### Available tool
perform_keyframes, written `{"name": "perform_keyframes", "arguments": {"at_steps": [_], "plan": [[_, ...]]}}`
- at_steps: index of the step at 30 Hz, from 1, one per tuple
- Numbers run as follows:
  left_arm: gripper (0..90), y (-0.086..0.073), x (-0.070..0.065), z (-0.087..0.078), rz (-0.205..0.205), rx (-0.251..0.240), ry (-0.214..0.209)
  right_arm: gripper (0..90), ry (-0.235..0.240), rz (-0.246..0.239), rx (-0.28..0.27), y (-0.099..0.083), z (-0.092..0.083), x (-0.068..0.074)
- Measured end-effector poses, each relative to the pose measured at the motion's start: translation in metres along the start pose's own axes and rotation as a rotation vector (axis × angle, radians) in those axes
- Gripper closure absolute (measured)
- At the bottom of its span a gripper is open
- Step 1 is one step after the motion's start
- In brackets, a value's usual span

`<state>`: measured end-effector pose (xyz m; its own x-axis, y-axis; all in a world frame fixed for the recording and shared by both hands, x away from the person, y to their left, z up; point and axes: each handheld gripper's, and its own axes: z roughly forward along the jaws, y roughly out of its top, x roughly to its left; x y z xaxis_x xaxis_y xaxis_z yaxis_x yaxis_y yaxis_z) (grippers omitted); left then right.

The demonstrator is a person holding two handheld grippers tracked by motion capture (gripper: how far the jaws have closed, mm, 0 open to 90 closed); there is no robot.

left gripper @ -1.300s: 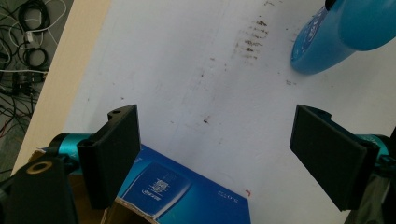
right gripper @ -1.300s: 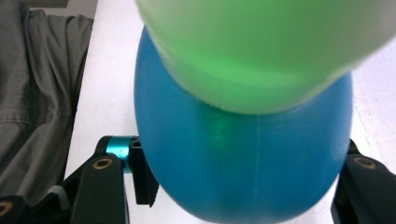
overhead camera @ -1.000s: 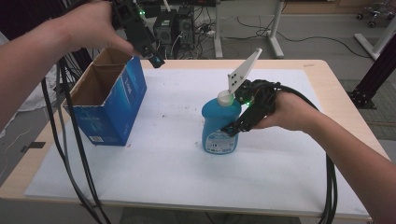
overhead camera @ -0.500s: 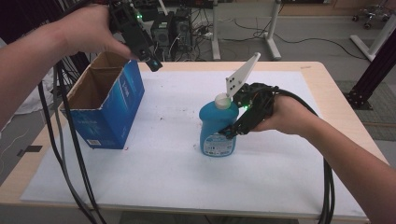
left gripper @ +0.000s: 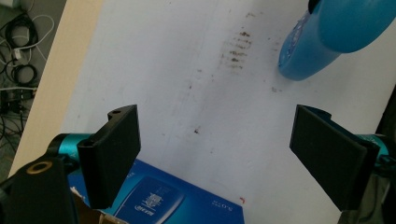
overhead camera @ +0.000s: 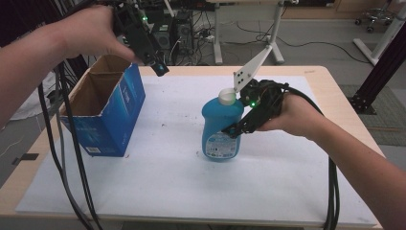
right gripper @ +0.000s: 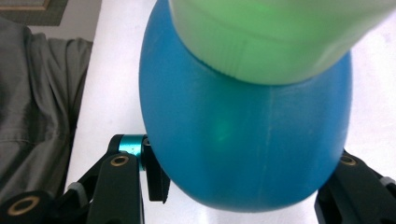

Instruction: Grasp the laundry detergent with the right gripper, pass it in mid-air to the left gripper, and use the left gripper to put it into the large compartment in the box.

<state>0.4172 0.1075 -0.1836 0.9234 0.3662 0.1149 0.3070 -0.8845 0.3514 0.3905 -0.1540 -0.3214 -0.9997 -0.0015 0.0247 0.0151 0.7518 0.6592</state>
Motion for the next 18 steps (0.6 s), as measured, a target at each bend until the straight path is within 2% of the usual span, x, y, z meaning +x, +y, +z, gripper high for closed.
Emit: {"name": "perform_keyframes", "arguments": {"at_steps": [9, 18], "plan": [[16.5, 0.018, -0.013, -0.015, 0.057, -0.058, -0.059, 46.9, -0.005, -0.003, -0.01, 0.024, -0.016, -0.004], [16.5, 0.029, -0.021, -0.017, 0.103, -0.07, -0.122, 47.1, 0.004, -0.008, -0.002, 0.039, -0.022, -0.006]]}}
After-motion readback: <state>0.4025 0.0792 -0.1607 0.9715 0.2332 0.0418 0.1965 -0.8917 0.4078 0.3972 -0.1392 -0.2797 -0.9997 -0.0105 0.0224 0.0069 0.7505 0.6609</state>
